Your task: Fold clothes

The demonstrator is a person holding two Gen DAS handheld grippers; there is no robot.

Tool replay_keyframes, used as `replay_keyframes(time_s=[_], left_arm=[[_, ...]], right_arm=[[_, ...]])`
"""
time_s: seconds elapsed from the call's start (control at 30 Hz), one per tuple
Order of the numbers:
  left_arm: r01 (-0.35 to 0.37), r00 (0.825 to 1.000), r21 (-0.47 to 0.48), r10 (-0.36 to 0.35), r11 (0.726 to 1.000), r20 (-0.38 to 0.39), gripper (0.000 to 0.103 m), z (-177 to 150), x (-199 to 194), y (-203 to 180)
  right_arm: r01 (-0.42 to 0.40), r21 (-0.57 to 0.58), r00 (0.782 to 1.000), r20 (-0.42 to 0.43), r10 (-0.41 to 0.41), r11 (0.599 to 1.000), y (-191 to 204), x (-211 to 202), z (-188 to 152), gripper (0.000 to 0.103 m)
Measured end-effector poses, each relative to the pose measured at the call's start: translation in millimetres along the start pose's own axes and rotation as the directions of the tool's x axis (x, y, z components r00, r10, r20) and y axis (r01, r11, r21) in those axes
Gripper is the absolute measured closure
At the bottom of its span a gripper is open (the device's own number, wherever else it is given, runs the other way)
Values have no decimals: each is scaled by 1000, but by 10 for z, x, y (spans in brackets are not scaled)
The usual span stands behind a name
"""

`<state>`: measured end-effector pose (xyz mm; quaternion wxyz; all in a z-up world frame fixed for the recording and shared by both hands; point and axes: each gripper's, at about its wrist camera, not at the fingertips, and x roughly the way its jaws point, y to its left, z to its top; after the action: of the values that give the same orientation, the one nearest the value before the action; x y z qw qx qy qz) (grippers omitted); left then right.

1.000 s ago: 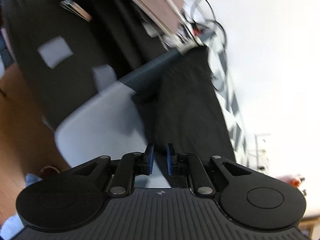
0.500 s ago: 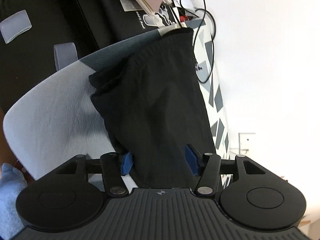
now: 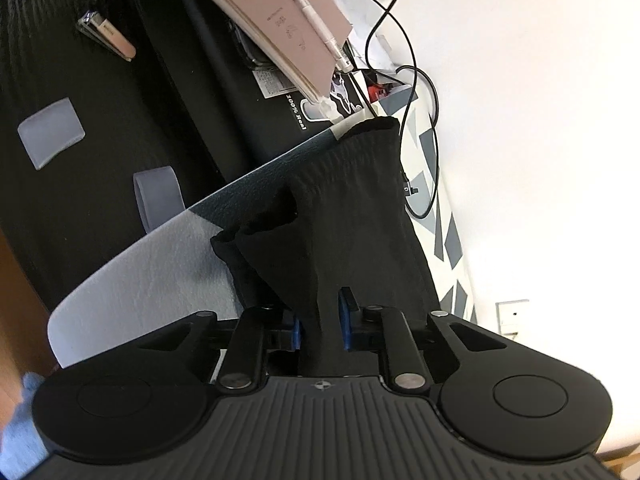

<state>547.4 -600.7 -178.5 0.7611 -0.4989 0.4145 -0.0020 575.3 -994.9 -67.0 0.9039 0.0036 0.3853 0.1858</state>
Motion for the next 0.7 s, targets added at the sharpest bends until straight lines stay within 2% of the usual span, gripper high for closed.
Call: replay_keyframes(time_s=[0.1, 0.17, 0.27, 0.33, 0.4, 0.43, 0.6, 0.63, 0.67, 0.7], left_arm=[[-18, 1000, 16, 17, 1000, 18, 87, -13, -21, 26], [-28, 999, 19, 27, 999, 37, 87, -11, -27, 50], [-42, 997, 29, 40, 999, 65, 88, -9, -37, 78], [-47, 996, 51, 43, 998, 83, 89, -17, -50, 75], [-53, 994, 72, 46, 996, 99, 89, -32, -65, 70], [-55, 993, 83, 46, 995, 106, 90, -36, -62, 67], [-47, 989, 124, 29, 991, 142, 96, -48, -47, 54], [-47, 988, 135, 26, 990, 153, 97, -60, -53, 36], [-44, 986, 152, 19, 987, 165, 98, -78, -68, 6], [-39, 984, 171, 8, 985, 176, 99, -98, -87, -29]], right_arm=[[-17, -64, 998, 51, 21, 998, -30, 207, 444, 66], [-45, -122, 995, 78, 55, 992, 91, 442, 699, 61], [-89, -184, 992, 76, 104, 979, 330, 926, 979, 60], [-131, -225, 988, 53, 146, 966, 515, 1296, 1099, 56], [-166, -270, 985, 10, 175, 949, 703, 1657, 1169, 46], [-183, -291, 982, -12, 188, 939, 797, 1837, 1201, 44], [-213, -386, 975, -139, 171, 898, 1107, 2495, 1171, 36], [-224, -391, 971, -167, 170, 893, 1121, 2570, 1145, 37], [-235, -396, 966, -194, 169, 888, 1135, 2645, 1119, 45], [-251, -391, 961, -206, 182, 885, 1132, 2674, 1099, 67]])
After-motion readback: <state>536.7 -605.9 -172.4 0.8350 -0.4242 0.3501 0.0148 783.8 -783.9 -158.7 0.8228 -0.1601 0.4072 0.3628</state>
